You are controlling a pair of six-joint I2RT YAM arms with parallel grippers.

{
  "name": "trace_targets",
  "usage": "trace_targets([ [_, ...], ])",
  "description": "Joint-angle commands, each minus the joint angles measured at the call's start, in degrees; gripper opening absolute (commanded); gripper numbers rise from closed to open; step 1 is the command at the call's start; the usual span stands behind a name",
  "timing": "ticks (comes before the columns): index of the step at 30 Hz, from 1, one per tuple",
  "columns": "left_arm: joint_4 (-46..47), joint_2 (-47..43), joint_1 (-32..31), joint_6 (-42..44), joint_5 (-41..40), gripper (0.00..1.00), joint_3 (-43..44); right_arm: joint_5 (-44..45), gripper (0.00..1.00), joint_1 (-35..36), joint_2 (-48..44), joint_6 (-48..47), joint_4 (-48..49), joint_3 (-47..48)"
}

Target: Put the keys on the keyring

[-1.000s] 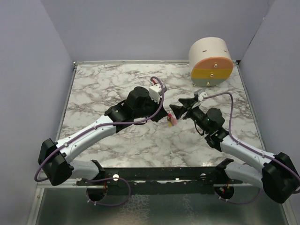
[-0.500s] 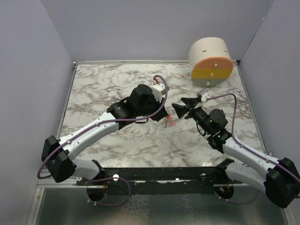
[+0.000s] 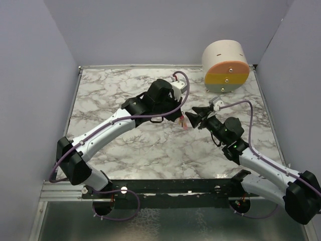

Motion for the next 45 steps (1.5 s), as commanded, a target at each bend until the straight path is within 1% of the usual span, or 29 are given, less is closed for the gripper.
trace_targets([
  [1, -5.3, 1.9, 1.2, 2.6, -0.9, 0.00, 5.0, -2.3, 0.40, -0.3, -2.2, -1.5, 1.2, -1.0],
  [4, -6.9, 2.9, 2.4, 3.4, -0.6, 0.00, 6.8, -3.3, 0.33, -0.3, -2.6, -1.6, 2.1, -1.5],
  [7, -8.0, 3.6, 3.5, 4.1, 0.3, 0.00, 7.8, -4.8, 0.29, -0.3, -2.4, -2.0, 2.7, -1.7],
  [10, -8.6, 4.1, 3.9, 4.6, 1.0, 0.00, 8.5, -10.1, 0.25, -0.3, -2.0, -3.0, 4.5, -2.2],
  [15, -9.2, 4.4, 3.8, 4.5, 2.3, 0.00, 9.2, -18.8, 0.24, -0.3, 0.4, -4.4, 6.8, -1.9],
  [20, -9.1, 4.3, 3.9, 4.3, 3.5, 0.00, 9.0, -23.7, 0.25, -0.4, 4.0, -4.4, 7.9, -0.7],
  [27, -9.0, 3.8, 3.6, 4.0, 4.0, 0.00, 8.1, -25.0, 0.25, -0.3, 7.3, -3.8, 9.5, -0.1],
  [39, -7.4, 3.1, 1.1, 3.2, 4.0, 0.00, 5.2, -23.4, 0.23, -0.3, 7.3, -3.1, 11.2, -0.8],
  [42, -7.3, 2.9, 0.9, 3.2, 3.7, 0.00, 5.0, -22.9, 0.21, -0.3, 7.1, -3.0, 11.2, -0.9],
  [45, -7.3, 2.6, 0.7, 3.1, 3.7, 0.00, 4.9, -22.5, 0.16, -0.3, 7.2, -3.0, 11.1, -0.8],
])
